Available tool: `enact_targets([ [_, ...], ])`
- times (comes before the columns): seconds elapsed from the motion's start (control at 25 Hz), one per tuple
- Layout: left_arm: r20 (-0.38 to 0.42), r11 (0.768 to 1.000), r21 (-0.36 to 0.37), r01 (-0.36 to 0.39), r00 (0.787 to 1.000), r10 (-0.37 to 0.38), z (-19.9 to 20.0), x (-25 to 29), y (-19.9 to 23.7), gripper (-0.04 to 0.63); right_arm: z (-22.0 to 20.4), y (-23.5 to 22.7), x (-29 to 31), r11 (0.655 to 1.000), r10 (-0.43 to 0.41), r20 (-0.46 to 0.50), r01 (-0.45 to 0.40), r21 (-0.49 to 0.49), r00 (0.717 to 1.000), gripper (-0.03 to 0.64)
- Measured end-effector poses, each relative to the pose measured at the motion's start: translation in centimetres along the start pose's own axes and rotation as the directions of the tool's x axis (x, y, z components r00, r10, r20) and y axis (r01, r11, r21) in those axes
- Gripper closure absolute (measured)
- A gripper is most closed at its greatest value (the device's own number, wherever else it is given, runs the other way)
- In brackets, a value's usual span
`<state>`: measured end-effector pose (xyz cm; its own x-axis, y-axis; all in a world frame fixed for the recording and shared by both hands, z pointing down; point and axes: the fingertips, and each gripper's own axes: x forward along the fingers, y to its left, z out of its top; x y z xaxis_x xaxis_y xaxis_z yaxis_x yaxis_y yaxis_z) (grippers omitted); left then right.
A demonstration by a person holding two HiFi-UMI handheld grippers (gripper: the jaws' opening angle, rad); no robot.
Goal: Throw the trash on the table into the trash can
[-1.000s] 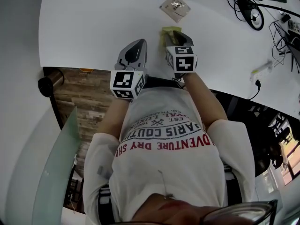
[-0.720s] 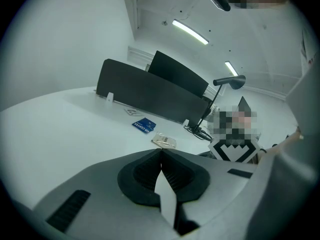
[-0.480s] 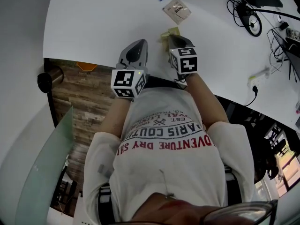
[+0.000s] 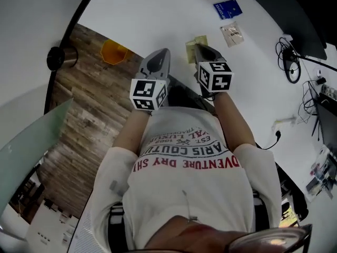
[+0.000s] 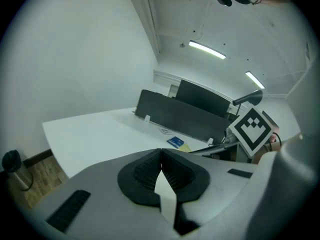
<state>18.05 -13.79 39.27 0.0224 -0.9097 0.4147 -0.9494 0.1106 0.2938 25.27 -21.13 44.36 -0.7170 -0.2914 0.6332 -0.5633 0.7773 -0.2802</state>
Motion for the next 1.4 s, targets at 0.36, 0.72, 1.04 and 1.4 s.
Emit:
enact_targets([
  [0.36,0.054,0.939,-0.165,-0.301,0.948,0.314,-0.8,-12.4,17.3,0.572,2.2,19.9,10.3,0.938,0.258,-0.116,-0.278,-0.207,0.959,0.591],
  [0.72,0.006,0.817,-0.317,-0.482,0.860,0.510,-5.5,-22.4,37.0,0.572,-2.0,38.5,24.0,0.835,0.377,-0.311,-0.465,-0.293,0.872,0.591],
  [1.04,-0.138,0.711,-0.437,-0.551,0.822,0.552,-17.1,-22.6,50.3,0.572,-11.4,42.6,38.4,0.838,0.314,-0.454,-0.468,-0.279,0.834,0.590],
  [1.4,-0.225,0.654,-0.515,-0.554,0.823,0.521,-34.7,-15.0,56.1,0.572,-27.9,37.3,53.6,0.831,0.217,-0.565,-0.454,-0.321,0.796,0.590],
])
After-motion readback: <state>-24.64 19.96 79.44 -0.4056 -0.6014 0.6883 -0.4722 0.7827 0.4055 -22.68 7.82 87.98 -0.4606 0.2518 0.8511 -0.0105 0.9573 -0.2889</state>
